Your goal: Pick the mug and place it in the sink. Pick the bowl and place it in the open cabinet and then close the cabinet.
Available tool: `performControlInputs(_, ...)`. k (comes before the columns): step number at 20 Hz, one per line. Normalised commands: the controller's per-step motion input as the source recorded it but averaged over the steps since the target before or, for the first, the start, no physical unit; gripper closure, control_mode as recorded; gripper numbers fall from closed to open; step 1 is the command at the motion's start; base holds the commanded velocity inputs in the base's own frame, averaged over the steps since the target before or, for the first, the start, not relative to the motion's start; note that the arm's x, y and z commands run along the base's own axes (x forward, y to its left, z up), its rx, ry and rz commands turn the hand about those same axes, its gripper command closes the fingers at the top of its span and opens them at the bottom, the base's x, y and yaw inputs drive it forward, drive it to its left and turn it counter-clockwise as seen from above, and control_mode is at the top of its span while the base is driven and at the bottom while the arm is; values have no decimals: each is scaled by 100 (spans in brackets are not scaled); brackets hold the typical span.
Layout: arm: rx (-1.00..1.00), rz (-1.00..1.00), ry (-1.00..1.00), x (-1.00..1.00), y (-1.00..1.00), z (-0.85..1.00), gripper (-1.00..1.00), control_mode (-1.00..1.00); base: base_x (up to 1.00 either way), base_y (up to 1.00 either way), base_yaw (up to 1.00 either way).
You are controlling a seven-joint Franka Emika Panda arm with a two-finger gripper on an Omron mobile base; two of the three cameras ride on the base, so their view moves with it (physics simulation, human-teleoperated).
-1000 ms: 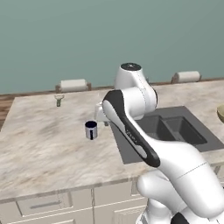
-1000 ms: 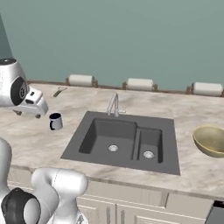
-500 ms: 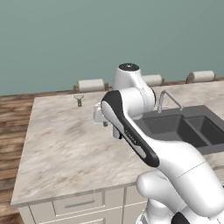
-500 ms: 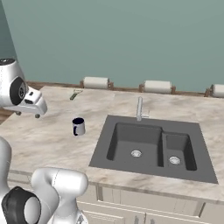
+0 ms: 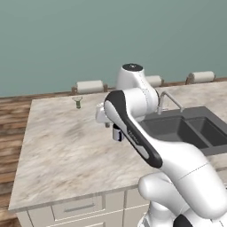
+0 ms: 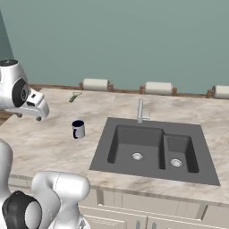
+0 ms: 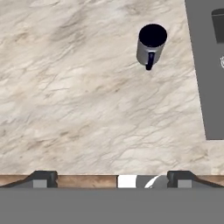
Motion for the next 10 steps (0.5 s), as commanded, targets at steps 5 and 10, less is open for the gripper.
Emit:
performControlInputs(5,20,-15,8,28,-15,-19,-100,-100,0,0,0)
performControlInputs(10,19,-17,10,22,-21,-23,-100,-100,0,0,0)
